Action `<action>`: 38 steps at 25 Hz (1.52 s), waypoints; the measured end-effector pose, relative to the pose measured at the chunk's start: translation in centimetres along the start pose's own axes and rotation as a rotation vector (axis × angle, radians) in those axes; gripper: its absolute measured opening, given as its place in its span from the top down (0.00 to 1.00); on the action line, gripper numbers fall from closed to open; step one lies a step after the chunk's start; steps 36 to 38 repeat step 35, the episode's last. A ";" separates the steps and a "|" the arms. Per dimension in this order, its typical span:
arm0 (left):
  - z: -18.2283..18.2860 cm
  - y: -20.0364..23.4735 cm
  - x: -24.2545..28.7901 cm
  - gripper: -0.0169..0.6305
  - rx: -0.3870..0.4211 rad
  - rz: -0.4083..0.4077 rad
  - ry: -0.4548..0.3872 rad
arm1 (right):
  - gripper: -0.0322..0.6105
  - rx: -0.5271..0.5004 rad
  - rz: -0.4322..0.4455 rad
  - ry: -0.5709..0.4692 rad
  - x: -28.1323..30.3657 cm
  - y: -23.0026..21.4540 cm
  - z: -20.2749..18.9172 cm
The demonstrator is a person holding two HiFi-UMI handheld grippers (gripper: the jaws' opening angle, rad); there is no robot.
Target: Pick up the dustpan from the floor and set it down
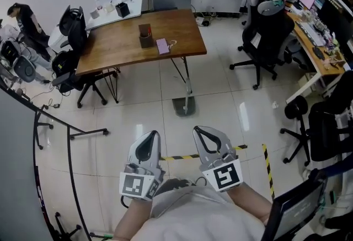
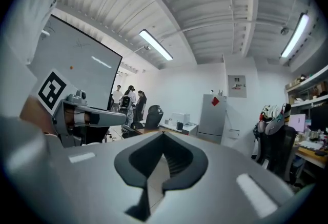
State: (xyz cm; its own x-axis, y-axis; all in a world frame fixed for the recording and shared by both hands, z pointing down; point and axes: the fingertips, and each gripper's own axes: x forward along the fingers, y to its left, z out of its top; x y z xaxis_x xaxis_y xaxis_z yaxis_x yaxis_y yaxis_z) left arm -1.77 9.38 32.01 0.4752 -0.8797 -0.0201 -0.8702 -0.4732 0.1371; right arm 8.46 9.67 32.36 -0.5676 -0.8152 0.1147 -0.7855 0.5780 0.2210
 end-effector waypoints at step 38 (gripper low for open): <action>1.2 -3.0 -3.6 0.95 0.050 -0.101 -0.041 | 0.95 0.023 -0.074 -0.120 -2.7 3.4 4.3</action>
